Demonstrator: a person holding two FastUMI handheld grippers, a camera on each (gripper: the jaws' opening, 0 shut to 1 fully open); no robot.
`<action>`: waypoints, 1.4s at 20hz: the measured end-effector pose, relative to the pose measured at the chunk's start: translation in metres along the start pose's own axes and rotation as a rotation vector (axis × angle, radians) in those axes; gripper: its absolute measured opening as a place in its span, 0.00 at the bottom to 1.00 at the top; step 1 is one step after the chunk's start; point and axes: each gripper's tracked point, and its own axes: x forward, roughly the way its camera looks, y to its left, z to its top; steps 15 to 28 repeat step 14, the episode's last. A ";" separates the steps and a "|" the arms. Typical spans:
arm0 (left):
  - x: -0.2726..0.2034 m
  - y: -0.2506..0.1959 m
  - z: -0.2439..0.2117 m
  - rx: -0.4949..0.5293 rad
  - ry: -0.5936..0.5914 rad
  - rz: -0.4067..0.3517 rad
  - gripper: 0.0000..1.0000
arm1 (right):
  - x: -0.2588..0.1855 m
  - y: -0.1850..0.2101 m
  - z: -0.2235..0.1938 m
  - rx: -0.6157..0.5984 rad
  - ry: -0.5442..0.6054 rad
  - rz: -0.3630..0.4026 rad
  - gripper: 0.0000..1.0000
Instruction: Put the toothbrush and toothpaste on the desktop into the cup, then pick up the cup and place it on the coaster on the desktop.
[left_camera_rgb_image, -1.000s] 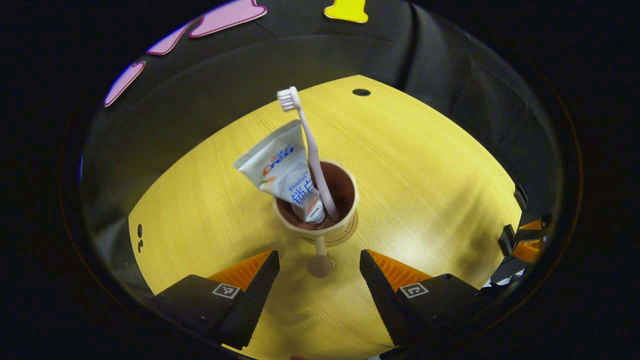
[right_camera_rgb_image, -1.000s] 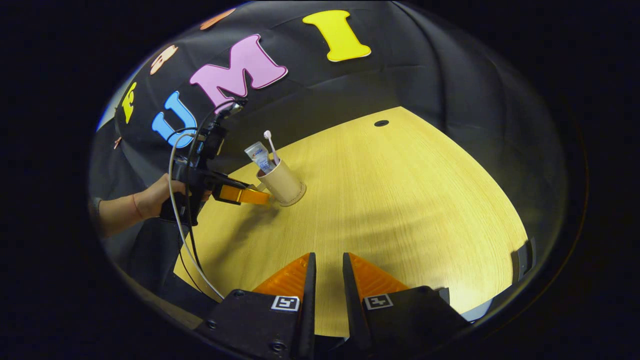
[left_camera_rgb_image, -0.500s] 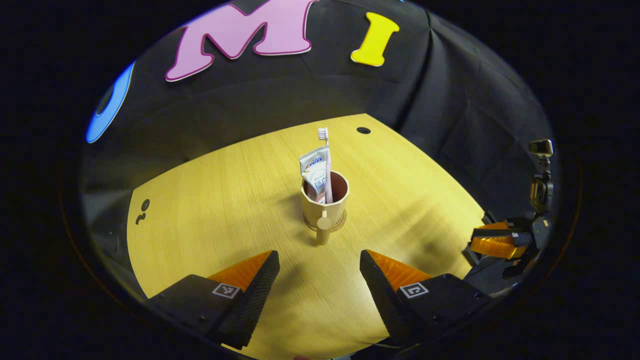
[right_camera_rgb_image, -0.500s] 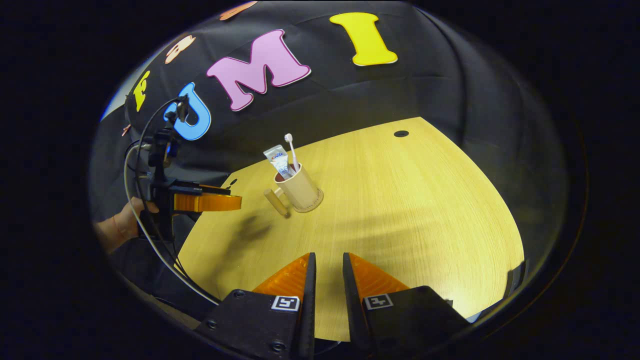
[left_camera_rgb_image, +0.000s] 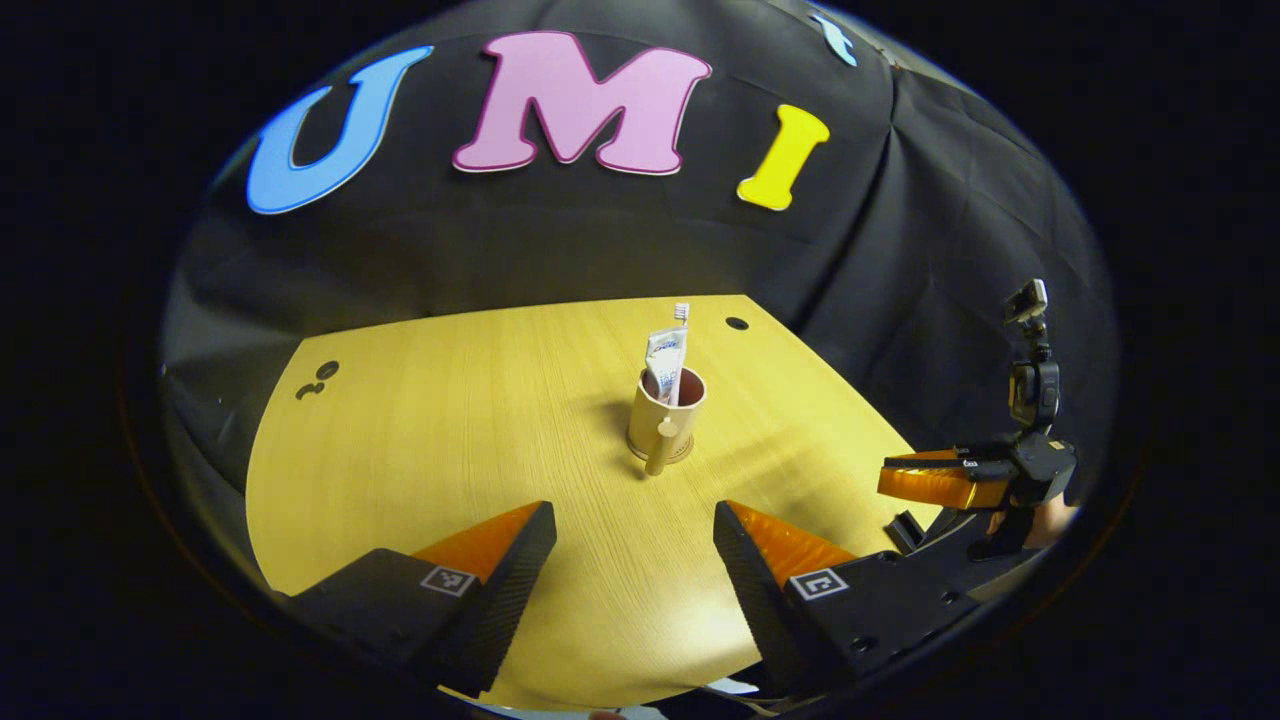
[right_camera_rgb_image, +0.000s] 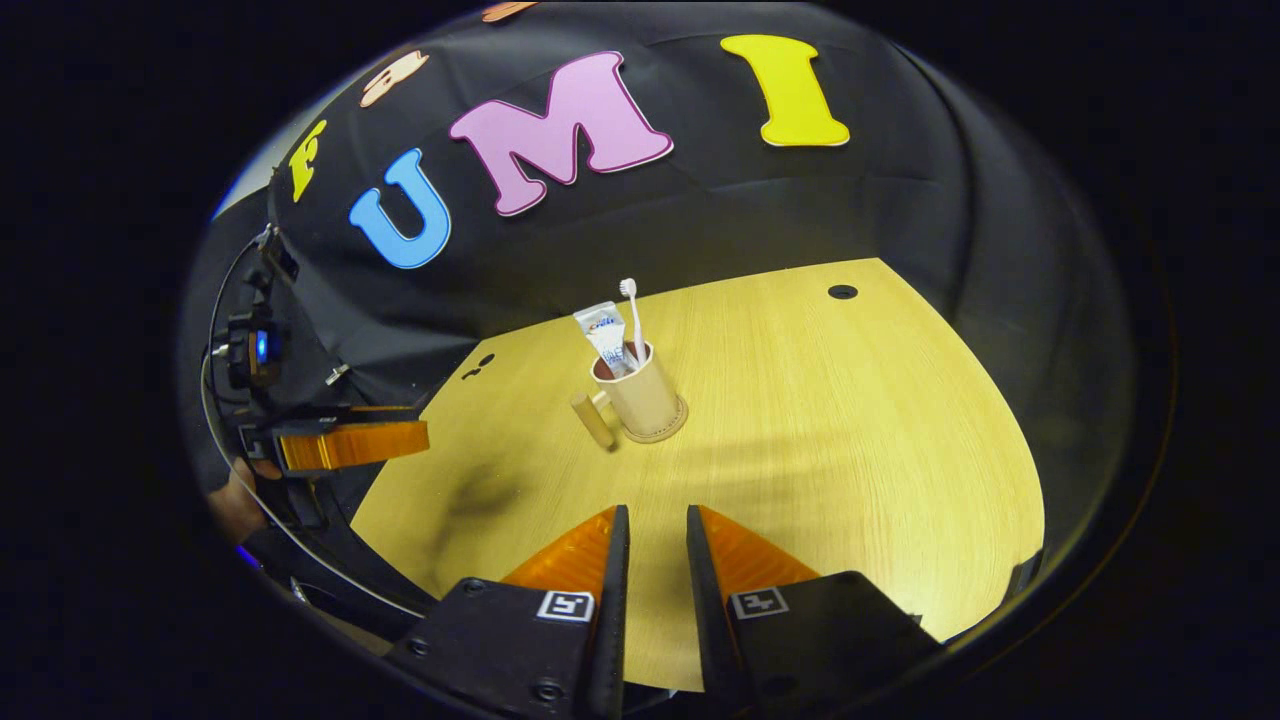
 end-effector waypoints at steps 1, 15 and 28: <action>-0.005 0.000 -0.005 -0.019 -0.003 0.003 0.98 | 0.001 0.003 0.001 -0.003 0.000 -0.001 0.37; -0.038 0.013 -0.046 -0.123 -0.014 0.017 0.98 | 0.001 0.043 0.004 -0.054 0.001 0.036 0.80; -0.038 0.013 -0.046 -0.123 -0.014 0.017 0.98 | 0.001 0.043 0.004 -0.054 0.001 0.036 0.80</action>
